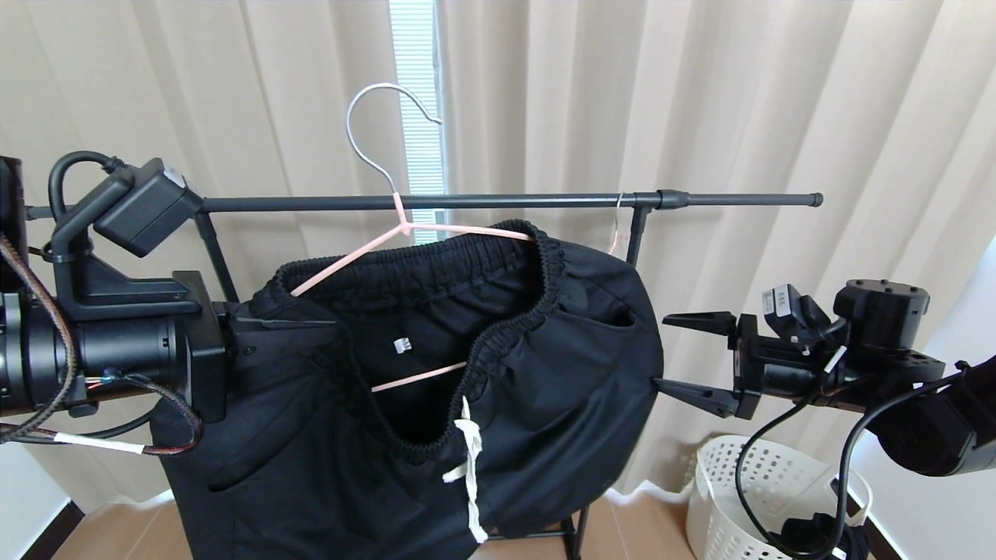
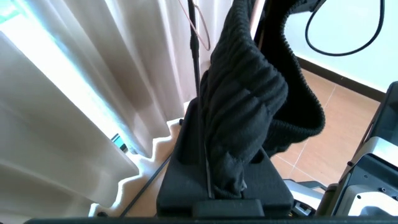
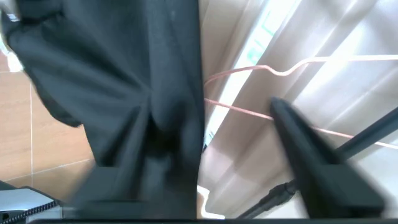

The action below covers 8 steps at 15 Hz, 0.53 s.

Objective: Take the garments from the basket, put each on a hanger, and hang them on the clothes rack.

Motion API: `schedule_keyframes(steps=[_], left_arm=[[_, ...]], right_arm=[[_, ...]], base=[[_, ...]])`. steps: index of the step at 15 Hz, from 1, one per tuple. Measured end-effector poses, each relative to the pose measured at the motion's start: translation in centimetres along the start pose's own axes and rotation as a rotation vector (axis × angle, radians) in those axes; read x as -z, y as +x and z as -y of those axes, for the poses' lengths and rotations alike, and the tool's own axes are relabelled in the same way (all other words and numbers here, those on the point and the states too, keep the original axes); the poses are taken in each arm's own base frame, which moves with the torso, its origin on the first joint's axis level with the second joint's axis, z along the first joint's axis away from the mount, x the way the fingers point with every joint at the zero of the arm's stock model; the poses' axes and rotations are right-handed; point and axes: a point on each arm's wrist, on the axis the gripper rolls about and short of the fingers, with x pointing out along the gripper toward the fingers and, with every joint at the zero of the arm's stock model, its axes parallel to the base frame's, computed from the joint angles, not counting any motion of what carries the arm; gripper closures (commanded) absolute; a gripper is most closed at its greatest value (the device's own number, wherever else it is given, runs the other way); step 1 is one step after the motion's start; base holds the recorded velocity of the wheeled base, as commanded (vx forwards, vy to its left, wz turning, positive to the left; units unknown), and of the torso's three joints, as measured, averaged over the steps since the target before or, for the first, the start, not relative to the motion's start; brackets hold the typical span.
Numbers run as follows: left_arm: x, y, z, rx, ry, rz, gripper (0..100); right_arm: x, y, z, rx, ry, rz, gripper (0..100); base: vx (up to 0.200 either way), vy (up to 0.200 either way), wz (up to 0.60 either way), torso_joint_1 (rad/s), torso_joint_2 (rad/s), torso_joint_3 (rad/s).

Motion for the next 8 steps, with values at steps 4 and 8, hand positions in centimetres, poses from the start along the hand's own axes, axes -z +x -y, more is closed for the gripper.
schedule_keyframes(steps=[4,8], left_arm=[[0.7,-0.2,-0.4,-0.02,-0.015,-0.017,100],[1.2,-0.1,-0.6,-0.051,-0.029,-0.043,100]], right_arm=[[-0.7,-0.2,-0.1,-0.004,-0.078,0.056,0],[-1.5,0.1,-0.6,0.005,-0.026,0.066,0]], base=[[0.0,0.0,0.0,0.0,0.0,0.0],[0.0,0.0,0.0,0.0,0.0,0.0]])
